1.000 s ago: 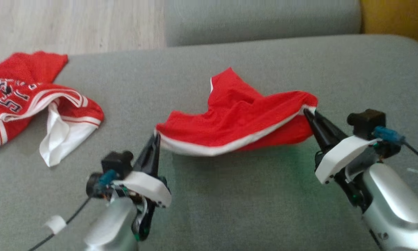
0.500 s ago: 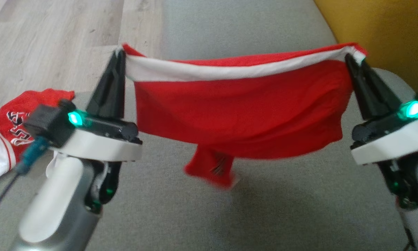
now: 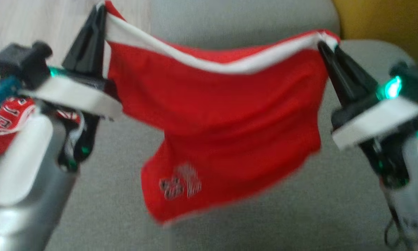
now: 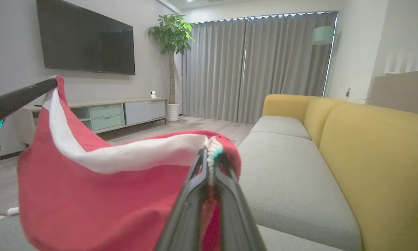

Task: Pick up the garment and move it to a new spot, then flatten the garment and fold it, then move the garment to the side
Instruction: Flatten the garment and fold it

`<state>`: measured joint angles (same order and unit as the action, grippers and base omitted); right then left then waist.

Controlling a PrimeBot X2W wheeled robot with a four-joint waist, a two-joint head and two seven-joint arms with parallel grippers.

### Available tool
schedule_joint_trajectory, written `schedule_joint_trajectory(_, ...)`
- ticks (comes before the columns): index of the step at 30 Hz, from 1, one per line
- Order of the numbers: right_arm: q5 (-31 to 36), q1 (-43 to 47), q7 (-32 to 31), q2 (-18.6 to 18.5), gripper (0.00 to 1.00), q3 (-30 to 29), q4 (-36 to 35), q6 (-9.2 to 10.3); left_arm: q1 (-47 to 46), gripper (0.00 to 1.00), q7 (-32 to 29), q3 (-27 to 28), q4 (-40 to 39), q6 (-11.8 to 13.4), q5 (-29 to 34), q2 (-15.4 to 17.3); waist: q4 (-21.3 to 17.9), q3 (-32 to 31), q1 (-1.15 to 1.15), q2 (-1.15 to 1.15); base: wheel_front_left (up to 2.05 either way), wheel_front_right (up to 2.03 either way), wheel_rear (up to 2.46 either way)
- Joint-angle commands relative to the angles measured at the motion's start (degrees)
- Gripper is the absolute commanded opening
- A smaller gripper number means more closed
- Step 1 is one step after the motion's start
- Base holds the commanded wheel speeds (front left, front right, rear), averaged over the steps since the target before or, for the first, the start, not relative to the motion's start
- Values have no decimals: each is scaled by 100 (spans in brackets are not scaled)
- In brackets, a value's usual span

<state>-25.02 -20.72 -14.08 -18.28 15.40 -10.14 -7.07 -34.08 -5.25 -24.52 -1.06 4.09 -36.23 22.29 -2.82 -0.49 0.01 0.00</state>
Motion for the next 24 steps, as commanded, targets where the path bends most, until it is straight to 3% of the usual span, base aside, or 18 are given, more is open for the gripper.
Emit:
schedule_joint_trajectory(1, -50, -560, 45, 27, 0, 104, -86, -42, -637, 0, 4, 302, -40, -46, 48, 209, -57, 353, -1, 0, 0, 0, 0)
schedule_joint_trajectory(6, -15, -2216, 631, 370, 0, 400, 1210, -42, -1895, 0, 375, 311, 1014, -247, 442, 167, -186, 1037, -1, 0, 0, 0, 0)
schedule_joint_trajectory(11, 230, -3596, 1821, 852, 0, 440, 2767, -42, -2972, 0, 1062, 403, 2025, -281, 646, -138, -234, 1479, -1, 0, 0, 0, 0)
schedule_joint_trajectory(12, 338, -3905, 2296, 1003, 0, 441, 3362, -42, -3183, 0, 1311, 419, 2330, -308, 630, -298, -209, 1610, -1, 0, 0, 0, 0)
schedule_joint_trajectory(19, 376, -3777, 2866, 1193, 0, 855, 4860, -42, -2696, 0, 1817, 326, 3185, -545, 437, -707, -5, 1816, -1, 0, 0, 0, 0)
schedule_joint_trajectory(24, 181, -3322, 2902, 1243, 0, 1175, 5147, -42, -2144, 0, 1945, 265, 3400, -706, 387, -801, 74, 1860, -1, 0, 0, 0, 0)
